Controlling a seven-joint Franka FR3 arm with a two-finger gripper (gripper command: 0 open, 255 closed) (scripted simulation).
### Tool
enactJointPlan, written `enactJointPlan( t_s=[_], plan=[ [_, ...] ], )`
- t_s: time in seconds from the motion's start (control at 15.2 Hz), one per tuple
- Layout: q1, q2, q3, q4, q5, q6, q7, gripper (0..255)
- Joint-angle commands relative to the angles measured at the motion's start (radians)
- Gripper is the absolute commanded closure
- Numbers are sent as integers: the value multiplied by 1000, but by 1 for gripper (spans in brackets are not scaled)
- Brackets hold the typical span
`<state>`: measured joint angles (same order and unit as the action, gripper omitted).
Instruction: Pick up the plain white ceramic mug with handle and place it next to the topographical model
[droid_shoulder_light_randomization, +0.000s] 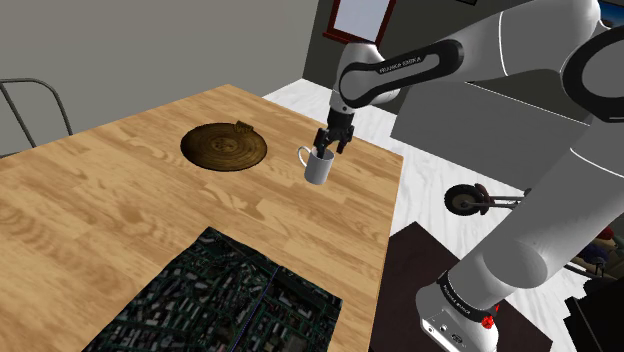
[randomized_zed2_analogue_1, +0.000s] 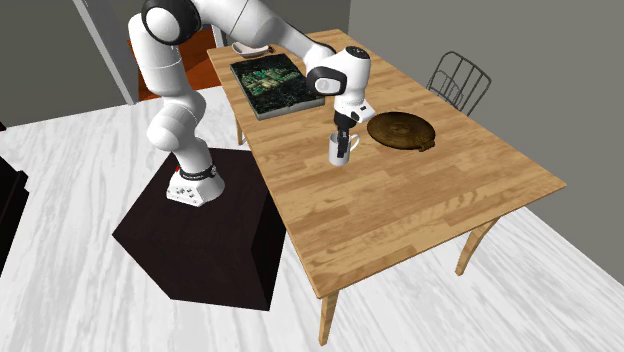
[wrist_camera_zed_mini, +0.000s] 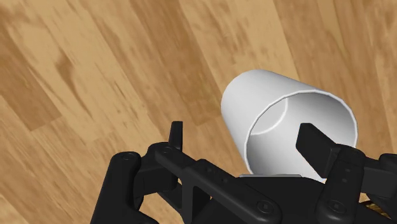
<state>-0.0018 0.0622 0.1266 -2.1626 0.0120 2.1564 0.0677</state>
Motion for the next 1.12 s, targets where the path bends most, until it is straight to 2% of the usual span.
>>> enactJointPlan(
  t_s=[0.0, 0.33, 0.4, 1.06],
  plan=[
    [0, 2, 0, -1, 0, 3, 1, 0],
    [0, 1, 0, -1, 0, 3, 1, 0],
    [0, 1, 0, -1, 0, 3, 1, 255],
    [0, -6, 0, 5, 1, -10, 0, 255]
  ],
)
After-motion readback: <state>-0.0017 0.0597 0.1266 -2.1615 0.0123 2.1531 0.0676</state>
